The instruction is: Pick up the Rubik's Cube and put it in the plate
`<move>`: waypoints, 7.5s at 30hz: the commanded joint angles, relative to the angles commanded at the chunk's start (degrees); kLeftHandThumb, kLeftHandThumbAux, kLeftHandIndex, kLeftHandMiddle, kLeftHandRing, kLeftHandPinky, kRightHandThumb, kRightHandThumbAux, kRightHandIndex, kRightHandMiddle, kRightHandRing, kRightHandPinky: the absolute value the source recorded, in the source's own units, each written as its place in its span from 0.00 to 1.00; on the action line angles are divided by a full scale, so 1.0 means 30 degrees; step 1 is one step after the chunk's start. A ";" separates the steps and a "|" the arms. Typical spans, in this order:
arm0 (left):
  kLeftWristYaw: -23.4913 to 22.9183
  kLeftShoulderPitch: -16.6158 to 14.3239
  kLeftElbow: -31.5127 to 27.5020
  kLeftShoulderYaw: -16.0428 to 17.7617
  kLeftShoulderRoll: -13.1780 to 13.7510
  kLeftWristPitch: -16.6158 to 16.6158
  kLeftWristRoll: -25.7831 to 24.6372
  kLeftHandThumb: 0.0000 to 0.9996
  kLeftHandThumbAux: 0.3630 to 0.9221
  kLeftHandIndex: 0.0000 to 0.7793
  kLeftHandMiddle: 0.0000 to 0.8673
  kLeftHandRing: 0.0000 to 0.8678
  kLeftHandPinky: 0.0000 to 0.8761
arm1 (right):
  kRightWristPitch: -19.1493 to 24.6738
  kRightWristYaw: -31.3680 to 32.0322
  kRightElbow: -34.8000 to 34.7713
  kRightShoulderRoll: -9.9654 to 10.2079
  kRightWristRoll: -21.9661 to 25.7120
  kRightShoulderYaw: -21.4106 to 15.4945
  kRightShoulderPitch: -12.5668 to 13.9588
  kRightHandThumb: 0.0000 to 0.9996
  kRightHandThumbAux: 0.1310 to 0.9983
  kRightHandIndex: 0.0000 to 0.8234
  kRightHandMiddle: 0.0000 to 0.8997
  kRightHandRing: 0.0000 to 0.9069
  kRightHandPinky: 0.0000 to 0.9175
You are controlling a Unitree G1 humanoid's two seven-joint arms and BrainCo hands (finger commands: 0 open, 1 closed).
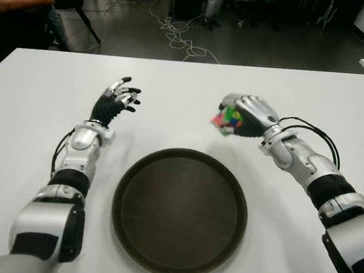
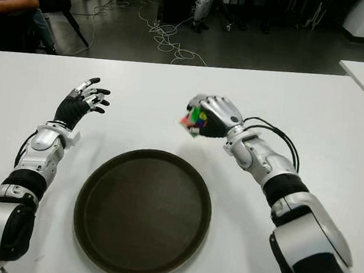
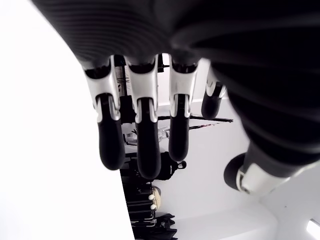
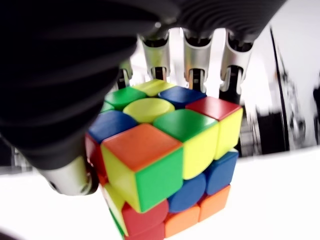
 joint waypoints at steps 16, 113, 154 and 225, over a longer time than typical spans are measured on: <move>0.0013 -0.0087 0.0176 0.0008 0.0022 -0.0061 0.0019 0.31 0.41 0.14 0.34 0.43 0.50 | -0.5164 -0.2919 -0.4235 0.1031 0.0455 -0.0980 0.2368 0.84 0.64 0.48 0.65 0.77 0.80; 0.0279 -0.0260 0.0236 0.0059 -0.0370 0.0200 -0.0195 0.33 0.44 0.14 0.35 0.45 0.52 | -0.0564 1.2033 -1.0535 0.0080 0.0527 -0.0095 0.4849 0.16 0.57 0.02 0.01 0.01 0.13; 0.0379 -0.0294 0.0350 -0.0133 -0.0295 0.0038 -0.0015 0.32 0.42 0.15 0.34 0.43 0.51 | 0.1966 1.2208 -1.1464 -0.0184 -0.0606 0.0158 0.4855 0.00 0.53 0.00 0.00 0.00 0.09; 0.0281 -0.0138 0.0335 -0.0117 -0.0316 -0.0153 -0.0067 0.33 0.40 0.15 0.35 0.43 0.49 | 0.0916 0.3883 0.6595 0.2798 0.6701 -0.6551 -0.1129 0.02 0.58 0.20 0.22 0.26 0.29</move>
